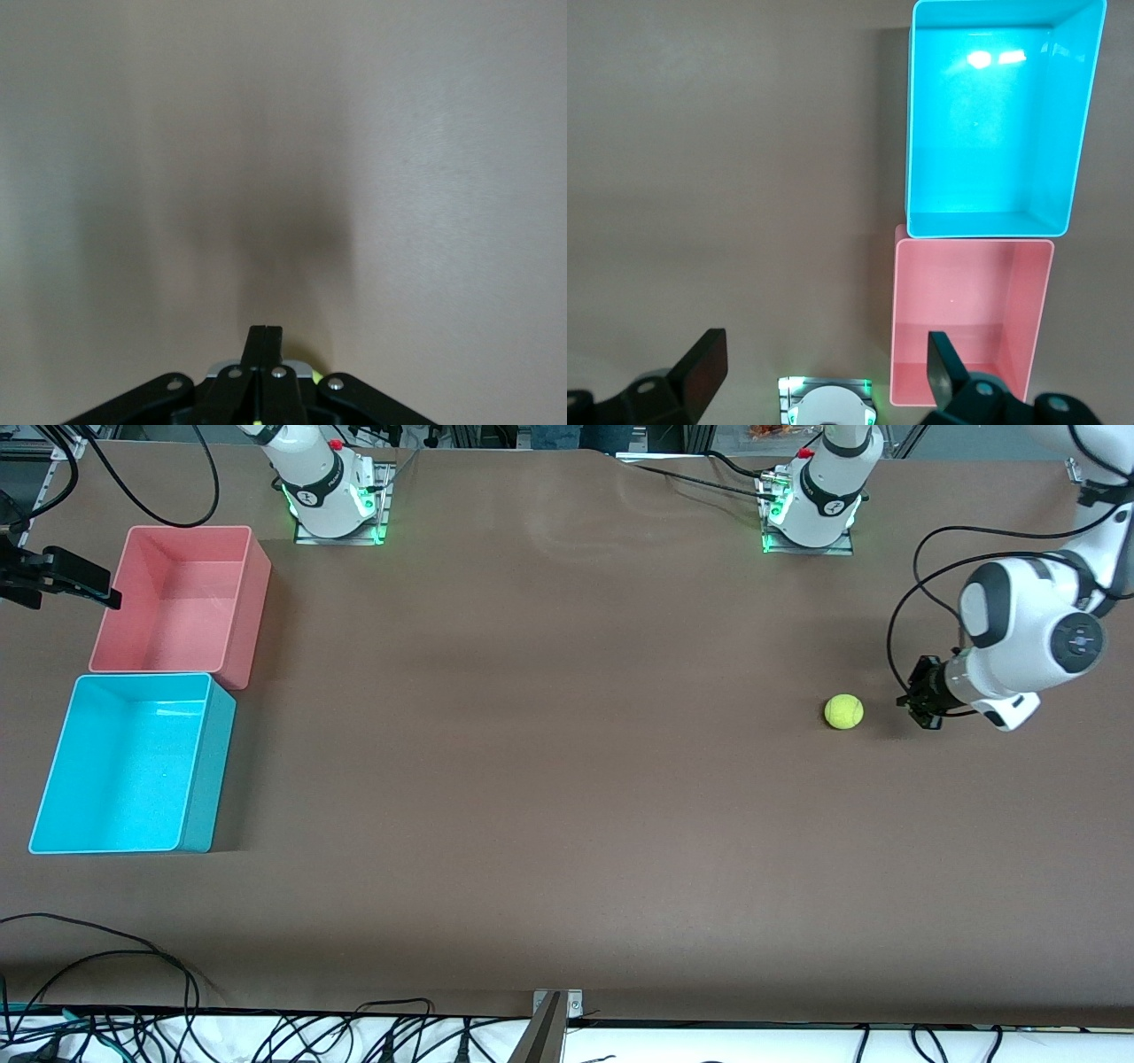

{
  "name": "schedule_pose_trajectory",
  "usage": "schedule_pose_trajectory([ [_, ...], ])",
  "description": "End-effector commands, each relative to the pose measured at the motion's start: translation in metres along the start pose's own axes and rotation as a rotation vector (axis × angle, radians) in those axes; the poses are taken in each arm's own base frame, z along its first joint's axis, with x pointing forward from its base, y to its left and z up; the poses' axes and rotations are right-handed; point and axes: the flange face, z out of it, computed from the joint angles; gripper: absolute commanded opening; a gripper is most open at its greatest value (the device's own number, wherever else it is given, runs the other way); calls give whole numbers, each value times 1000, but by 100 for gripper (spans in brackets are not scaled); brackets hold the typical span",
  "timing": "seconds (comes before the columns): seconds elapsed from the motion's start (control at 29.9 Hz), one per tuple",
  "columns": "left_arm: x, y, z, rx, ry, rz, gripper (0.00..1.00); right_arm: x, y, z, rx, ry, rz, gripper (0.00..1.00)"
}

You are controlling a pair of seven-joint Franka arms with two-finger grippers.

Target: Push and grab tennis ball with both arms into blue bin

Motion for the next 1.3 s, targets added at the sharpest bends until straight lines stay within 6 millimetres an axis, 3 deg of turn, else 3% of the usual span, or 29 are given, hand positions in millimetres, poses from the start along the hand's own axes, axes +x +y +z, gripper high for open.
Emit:
schedule_pose_trajectory([
  [0.0,-2,0,31,-38,27,-29,0,-2,1,-4,17,10,5,100],
  [0.13,-3,-4,46,-52,30,-28,0,-2,1,-4,17,12,4,100],
  [0.67,0,-9,64,-42,57,8,0,-1,0,-4,18,12,3,100],
  [0.73,15,-12,67,-29,93,34,0,-2,1,-4,17,12,4,100],
  [0.9,76,-28,62,-15,192,80,0,-1,0,-4,18,12,3,100],
  [1.04,109,-37,60,-25,243,99,0,-1,0,-4,18,12,3,100],
  [1.14,113,-38,59,-26,251,100,0,-1,0,-4,18,12,3,100],
  [1.27,101,-35,60,-31,247,77,0,-1,0,-4,18,12,3,100],
])
